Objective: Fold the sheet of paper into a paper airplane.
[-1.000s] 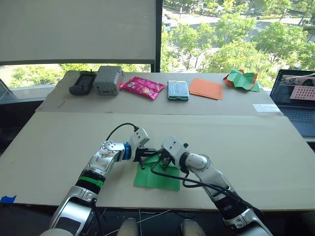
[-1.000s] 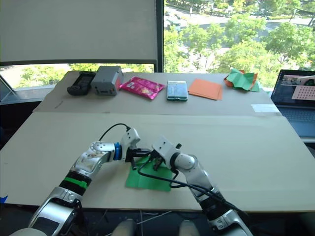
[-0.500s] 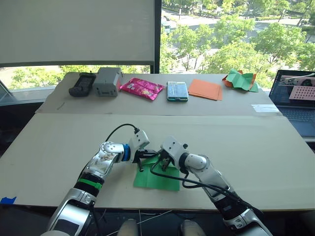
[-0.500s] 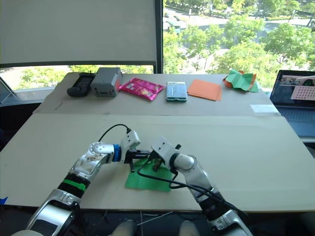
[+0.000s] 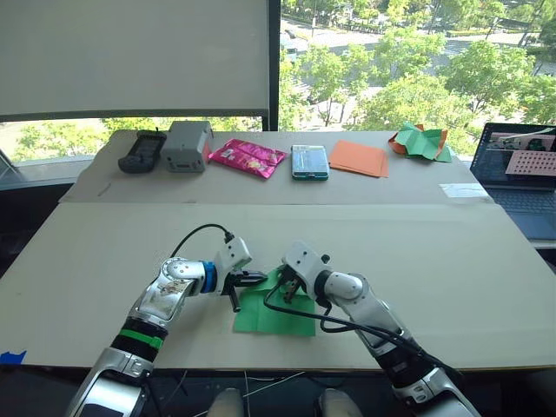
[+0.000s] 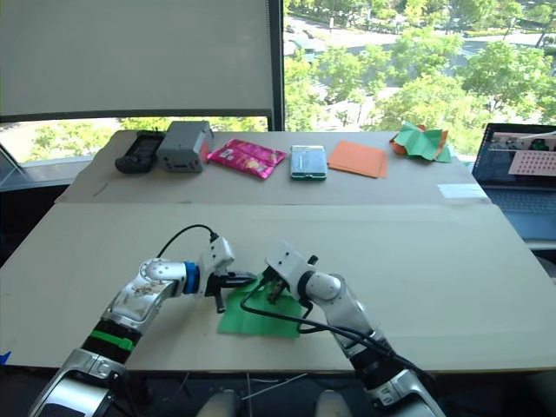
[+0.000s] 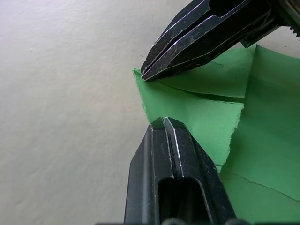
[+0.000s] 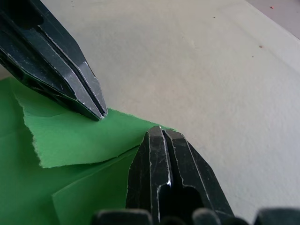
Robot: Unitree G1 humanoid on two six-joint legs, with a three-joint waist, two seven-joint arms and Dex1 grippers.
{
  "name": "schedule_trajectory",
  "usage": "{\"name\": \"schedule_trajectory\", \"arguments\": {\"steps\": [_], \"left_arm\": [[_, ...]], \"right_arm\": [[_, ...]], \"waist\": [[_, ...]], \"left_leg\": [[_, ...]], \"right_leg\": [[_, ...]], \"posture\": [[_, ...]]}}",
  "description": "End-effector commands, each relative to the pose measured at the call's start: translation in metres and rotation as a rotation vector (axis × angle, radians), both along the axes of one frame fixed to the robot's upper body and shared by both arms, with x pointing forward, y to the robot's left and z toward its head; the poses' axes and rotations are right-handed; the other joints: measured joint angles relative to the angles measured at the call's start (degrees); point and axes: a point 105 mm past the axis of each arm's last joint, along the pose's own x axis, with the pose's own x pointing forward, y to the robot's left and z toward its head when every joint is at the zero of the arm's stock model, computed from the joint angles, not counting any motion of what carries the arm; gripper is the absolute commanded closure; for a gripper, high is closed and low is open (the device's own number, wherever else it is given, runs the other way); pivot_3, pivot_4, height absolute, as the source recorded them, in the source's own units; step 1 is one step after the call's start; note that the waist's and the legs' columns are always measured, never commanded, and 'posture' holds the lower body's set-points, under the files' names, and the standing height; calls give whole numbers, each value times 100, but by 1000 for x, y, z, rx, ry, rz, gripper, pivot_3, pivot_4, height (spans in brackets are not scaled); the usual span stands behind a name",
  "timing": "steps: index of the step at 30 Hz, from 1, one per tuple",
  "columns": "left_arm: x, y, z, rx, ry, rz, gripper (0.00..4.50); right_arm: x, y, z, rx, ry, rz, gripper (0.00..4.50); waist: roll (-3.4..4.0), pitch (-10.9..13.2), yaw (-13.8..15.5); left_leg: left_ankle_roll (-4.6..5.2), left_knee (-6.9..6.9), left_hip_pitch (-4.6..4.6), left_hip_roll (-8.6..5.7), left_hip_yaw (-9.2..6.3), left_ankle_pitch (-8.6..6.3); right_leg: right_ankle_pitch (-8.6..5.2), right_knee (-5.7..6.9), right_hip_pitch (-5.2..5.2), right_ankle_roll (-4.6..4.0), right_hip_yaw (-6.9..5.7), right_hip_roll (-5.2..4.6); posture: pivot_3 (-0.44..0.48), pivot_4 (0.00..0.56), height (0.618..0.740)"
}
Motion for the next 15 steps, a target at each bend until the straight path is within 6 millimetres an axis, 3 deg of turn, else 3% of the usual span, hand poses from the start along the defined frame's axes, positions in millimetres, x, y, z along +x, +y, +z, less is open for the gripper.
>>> {"name": "schedule_trajectory", "arguments": {"steps": [1,15], "left_arm": [[-17,25,-38,94,159,73,4490],[-33,43,-45,127,192,90,4490]], "right_arm": [[-1,-2,-8,-28,30,-2,4500],[0,-2,-8,-36,28,9,4500]], "waist": [[1,-1,-5],[4,-3,-65]], "left_leg": [[0,0,0,0,0,0],[0,-5,1,2,0,-2]], "right_leg": [[0,0,0,0,0,0],[-3,-1,-5,-4,0,-1]], "posture": [[0,150,706],[0,150,706]]}}
